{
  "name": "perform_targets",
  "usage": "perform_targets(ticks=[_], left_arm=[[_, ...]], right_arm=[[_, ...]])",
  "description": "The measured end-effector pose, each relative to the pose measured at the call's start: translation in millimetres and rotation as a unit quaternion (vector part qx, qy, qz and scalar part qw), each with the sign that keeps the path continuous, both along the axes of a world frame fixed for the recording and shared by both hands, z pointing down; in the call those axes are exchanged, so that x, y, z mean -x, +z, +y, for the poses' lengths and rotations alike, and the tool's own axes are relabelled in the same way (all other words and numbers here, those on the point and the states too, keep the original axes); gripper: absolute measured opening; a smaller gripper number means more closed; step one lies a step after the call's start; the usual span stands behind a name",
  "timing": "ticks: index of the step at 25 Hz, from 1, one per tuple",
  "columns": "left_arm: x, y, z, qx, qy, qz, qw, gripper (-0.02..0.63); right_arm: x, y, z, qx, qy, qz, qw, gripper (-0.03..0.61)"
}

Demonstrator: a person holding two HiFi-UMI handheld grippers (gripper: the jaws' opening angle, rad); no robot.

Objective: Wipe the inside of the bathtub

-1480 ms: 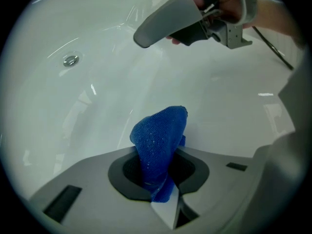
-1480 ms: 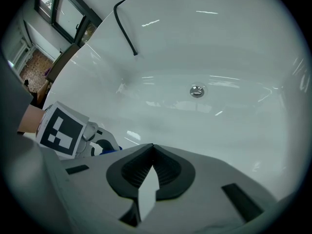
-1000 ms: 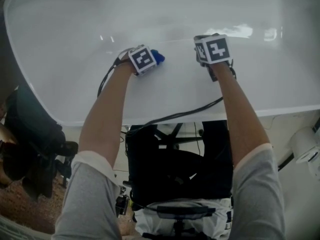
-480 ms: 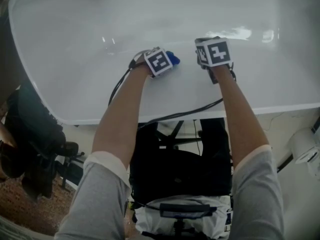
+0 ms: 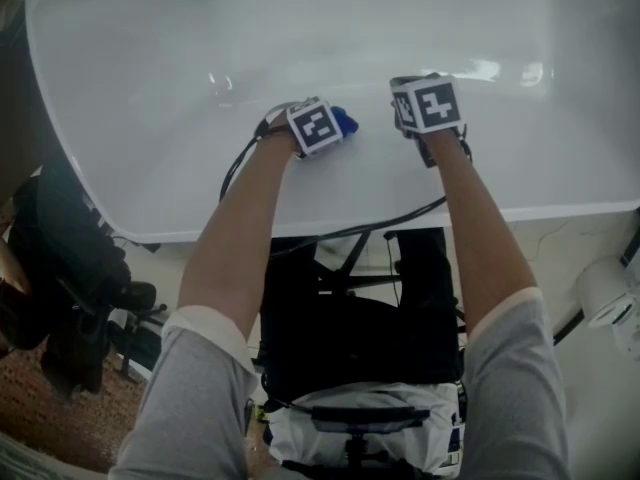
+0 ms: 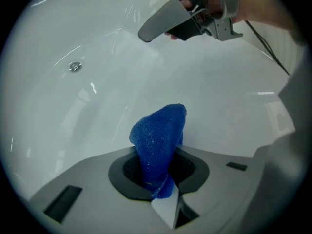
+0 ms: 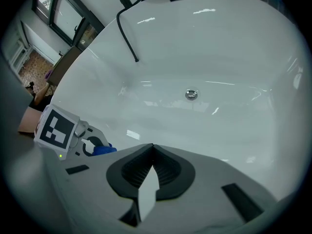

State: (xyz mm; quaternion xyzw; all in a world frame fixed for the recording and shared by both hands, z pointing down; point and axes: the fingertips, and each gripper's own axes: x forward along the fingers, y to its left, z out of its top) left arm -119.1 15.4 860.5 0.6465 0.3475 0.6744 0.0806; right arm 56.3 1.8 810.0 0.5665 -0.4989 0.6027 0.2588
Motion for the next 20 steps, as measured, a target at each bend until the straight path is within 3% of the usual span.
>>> perform_targets(ticks=[2, 7, 13, 20], left_arm=[[24, 2, -27, -0.043, 0.02, -0.027, 0.9985, 0.077], [29, -3, -17, 0.013, -0.03, 0.001, 0.9995, 0.077], [3, -28, 13, 0.043, -0.014, 0.043, 0.998, 0.077], [-17, -64, 46, 0.065, -0.017, 0.065, 0.9956, 0.077]], right_arm=[[2, -3, 2, 0.001, 0.002, -0.002, 1.0, 0.009], [8, -7, 3, -0.006, 0.006, -0.005, 1.0, 0.009], [9, -17, 19, 0.0, 0.01, -0.003, 1.0, 0.009], [15, -43, 13, -0.012, 0.006, 0.005, 1.0, 0.009]])
